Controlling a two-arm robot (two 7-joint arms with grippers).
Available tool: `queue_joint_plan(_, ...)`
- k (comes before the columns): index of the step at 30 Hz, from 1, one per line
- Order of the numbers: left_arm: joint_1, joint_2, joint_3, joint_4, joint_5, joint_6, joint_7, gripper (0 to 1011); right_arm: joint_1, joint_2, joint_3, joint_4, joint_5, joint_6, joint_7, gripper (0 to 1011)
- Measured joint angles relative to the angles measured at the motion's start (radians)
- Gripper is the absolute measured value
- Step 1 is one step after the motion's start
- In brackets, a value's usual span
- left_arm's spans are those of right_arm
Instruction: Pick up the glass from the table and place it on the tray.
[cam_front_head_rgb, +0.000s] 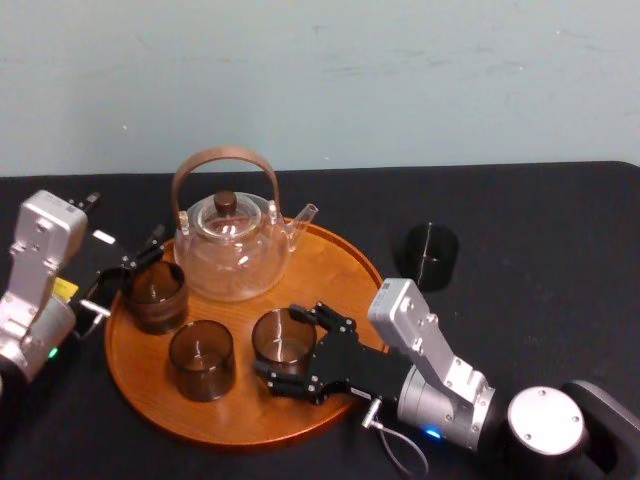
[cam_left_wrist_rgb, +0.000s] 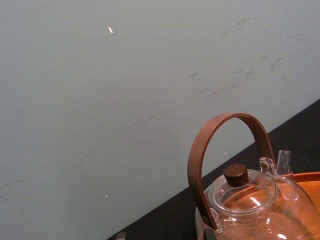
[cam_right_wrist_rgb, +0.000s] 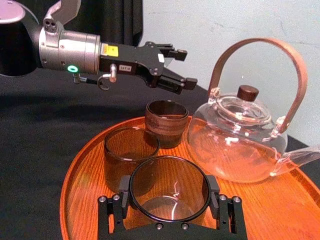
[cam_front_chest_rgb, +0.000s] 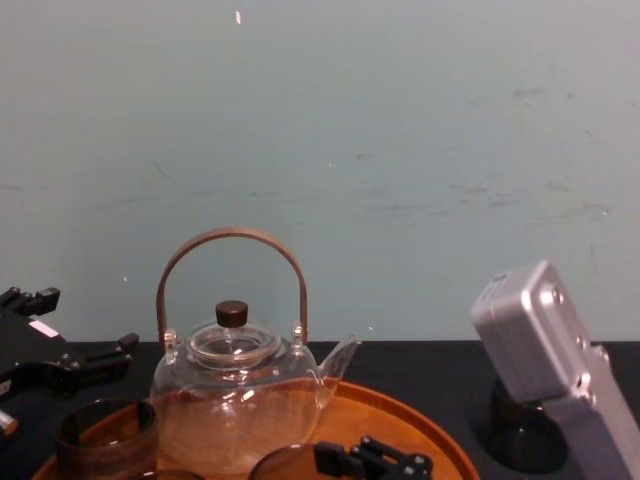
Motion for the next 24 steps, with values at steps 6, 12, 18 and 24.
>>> queue_joint_plan(6,0.000,0.000,0.000,0.000,0.000,0.000,0.000,1001,0.004,-0.001,-0.008,0.011,-0.002,0.005,0.000,916)
queue_joint_plan(12,0.000,0.000,0.000,0.000,0.000,0.000,0.000,1001,0.004,-0.002,-0.009,0.013,-0.004,0.007,-0.001,916)
queue_joint_plan(18,0.000,0.000,0.000,0.000,0.000,0.000,0.000,1001,0.004,-0.002,-0.009,0.013,-0.004,0.007,-0.001,916)
queue_joint_plan(24,0.000,0.000,0.000,0.000,0.000,0.000,0.000,1001,0.004,-0.002,-0.008,0.013,-0.004,0.006,-0.001,964)
